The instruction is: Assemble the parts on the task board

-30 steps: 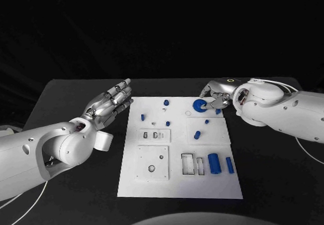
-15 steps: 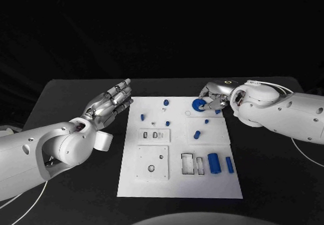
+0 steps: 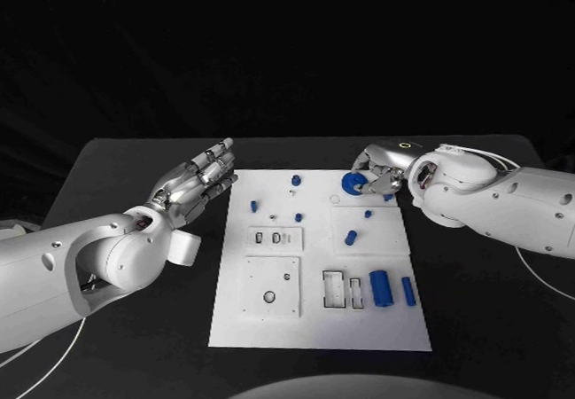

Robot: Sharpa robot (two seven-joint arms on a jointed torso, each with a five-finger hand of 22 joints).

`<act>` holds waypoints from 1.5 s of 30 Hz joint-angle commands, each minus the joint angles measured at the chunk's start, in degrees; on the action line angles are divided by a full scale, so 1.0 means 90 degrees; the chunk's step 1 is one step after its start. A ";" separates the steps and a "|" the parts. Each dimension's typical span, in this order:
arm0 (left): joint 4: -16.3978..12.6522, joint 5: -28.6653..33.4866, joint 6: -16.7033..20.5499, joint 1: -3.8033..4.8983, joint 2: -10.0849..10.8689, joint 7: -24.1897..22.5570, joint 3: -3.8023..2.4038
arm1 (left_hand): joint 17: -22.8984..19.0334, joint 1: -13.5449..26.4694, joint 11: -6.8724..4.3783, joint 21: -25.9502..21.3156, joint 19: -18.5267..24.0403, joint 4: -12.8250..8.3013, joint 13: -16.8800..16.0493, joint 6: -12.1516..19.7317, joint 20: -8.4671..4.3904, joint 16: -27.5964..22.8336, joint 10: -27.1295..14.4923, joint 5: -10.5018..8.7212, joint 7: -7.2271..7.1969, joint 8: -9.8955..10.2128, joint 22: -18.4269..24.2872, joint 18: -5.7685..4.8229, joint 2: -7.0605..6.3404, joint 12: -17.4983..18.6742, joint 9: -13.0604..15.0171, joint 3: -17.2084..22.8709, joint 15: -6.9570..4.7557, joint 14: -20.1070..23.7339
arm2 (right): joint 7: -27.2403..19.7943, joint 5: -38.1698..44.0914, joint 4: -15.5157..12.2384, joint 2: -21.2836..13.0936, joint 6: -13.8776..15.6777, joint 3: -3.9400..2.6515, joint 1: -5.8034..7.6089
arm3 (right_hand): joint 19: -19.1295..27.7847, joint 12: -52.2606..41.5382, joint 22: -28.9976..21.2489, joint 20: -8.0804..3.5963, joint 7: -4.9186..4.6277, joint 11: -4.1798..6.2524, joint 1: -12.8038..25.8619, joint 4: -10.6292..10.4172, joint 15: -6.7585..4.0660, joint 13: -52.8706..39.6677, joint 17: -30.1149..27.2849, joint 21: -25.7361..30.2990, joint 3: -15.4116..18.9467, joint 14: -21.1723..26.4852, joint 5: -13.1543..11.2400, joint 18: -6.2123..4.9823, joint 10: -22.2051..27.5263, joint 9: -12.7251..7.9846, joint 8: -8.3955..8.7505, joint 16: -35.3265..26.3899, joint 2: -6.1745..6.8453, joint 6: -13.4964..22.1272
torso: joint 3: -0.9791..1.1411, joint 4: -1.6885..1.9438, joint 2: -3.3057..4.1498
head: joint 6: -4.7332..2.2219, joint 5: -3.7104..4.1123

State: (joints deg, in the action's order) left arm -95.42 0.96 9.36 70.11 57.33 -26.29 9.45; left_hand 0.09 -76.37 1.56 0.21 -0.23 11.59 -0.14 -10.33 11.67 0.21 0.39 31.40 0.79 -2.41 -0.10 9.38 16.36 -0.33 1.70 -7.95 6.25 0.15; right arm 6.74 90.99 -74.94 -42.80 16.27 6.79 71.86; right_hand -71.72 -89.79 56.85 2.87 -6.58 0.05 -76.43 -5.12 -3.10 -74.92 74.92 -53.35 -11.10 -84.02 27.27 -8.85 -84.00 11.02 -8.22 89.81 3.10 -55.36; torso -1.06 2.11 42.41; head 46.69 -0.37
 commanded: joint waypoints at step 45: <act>0.0065 0.0000 -0.0235 -0.0001 -0.0097 0.0117 0.0000 | -0.0010 -0.0032 0.0150 0.0000 -0.0010 -0.0161 -0.0035 -0.0001 0.0096 -0.0023 0.0069 0.0090 -0.0026 -0.0037 -0.0008 0.0006 -0.0007 -0.0010 0.0003 0.0038 0.0124 -0.0017 | -0.0240 -0.0879 0.0176 0.1329 -0.0749 0.0035 0.0144 | 0.0013 -0.0024 0.0084 0.0052 0.0185 -0.0086 0.0211 0.0216 0.0032 -0.1675 0.1676 0.0114 -0.0405 -0.0664 -0.0130 0.0069 -0.0667 0.1316 -0.0867 0.0021 -0.0049 -0.0086 | -0.0002 0.0011 -0.0009 | 0.0021 0.0047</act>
State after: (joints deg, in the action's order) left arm -94.80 0.98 8.52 70.09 56.60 -24.90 9.48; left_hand 0.05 -76.37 2.49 0.21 -0.23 10.56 -0.40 -10.33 12.07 0.21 0.91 31.89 0.79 -2.41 -0.10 9.38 16.36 -0.33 1.70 -7.57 6.86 -0.07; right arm 5.07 83.23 -73.69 -31.20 11.36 7.02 73.37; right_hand -71.71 -89.78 57.66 2.90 -6.39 -0.37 -75.00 -2.17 -3.08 -74.90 74.95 -52.56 -13.78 -84.03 26.41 -8.85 -83.98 10.94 -8.20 89.81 2.67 -55.18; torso -1.10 2.26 42.29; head 46.85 0.05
